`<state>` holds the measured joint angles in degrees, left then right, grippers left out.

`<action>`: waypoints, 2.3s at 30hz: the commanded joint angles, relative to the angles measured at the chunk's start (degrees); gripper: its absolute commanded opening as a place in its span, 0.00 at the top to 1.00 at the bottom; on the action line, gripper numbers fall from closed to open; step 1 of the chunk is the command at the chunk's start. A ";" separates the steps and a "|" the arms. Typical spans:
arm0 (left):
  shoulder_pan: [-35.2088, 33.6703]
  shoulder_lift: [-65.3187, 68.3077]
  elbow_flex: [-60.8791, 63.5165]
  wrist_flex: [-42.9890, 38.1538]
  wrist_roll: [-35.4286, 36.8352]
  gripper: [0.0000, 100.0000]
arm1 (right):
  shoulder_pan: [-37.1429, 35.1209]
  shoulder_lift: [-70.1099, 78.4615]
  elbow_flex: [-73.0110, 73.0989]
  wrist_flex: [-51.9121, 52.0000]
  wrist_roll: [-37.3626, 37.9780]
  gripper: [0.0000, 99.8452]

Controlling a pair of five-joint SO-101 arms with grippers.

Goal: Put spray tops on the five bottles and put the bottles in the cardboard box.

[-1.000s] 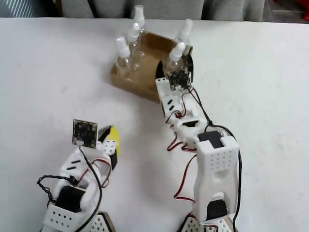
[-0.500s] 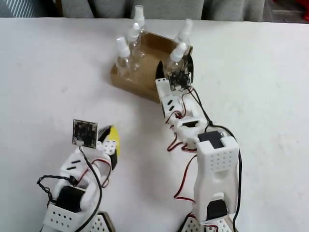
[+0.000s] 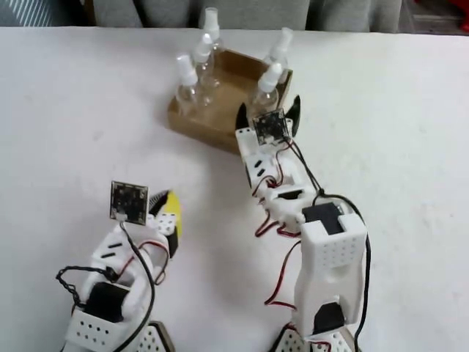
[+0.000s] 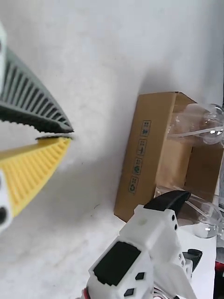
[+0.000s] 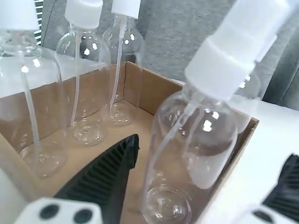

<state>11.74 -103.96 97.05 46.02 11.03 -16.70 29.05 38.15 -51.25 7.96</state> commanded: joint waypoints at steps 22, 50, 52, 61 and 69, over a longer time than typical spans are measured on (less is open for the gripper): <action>-0.75 -0.48 0.00 0.26 0.18 0.98 | 2.51 -19.65 10.99 0.40 -9.76 0.59; -5.76 -0.48 0.00 1.85 0.09 0.98 | 12.88 -65.63 39.12 27.38 -9.67 0.98; -7.87 -0.48 0.00 2.02 -1.23 0.98 | 12.70 -70.29 39.82 33.36 -9.67 0.98; -12.70 -0.57 0.00 8.09 -10.99 0.98 | 10.51 -102.11 46.86 62.02 -9.67 0.98; -12.79 -0.57 0.00 15.47 -18.29 0.98 | 6.20 -133.23 52.04 91.12 -9.49 0.98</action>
<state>-0.40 -103.96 97.05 57.54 -2.77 -8.35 -93.58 90.29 29.19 -1.19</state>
